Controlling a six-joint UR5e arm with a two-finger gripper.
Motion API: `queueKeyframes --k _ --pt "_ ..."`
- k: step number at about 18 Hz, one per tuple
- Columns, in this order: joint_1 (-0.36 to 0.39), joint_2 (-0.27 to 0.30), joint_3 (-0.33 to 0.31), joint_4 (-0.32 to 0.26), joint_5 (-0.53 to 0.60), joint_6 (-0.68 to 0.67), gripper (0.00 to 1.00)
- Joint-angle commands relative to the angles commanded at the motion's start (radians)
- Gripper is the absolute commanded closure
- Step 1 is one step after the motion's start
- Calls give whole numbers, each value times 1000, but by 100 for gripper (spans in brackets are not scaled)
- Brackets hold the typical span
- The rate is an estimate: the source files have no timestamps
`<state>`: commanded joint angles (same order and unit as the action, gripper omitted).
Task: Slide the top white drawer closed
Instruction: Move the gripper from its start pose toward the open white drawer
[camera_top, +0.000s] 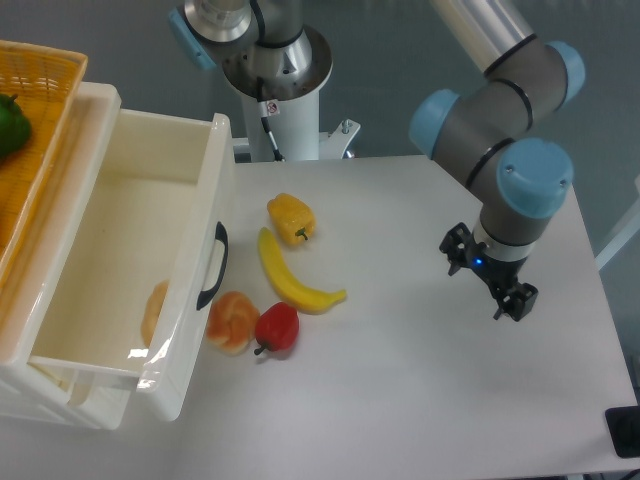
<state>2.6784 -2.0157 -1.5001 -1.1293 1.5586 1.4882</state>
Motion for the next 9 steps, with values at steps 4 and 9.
queueKeyframes --k 4,9 --pt "-25 23 -23 32 -112 -178 11" --pt "-57 48 -31 31 -173 -437 52"
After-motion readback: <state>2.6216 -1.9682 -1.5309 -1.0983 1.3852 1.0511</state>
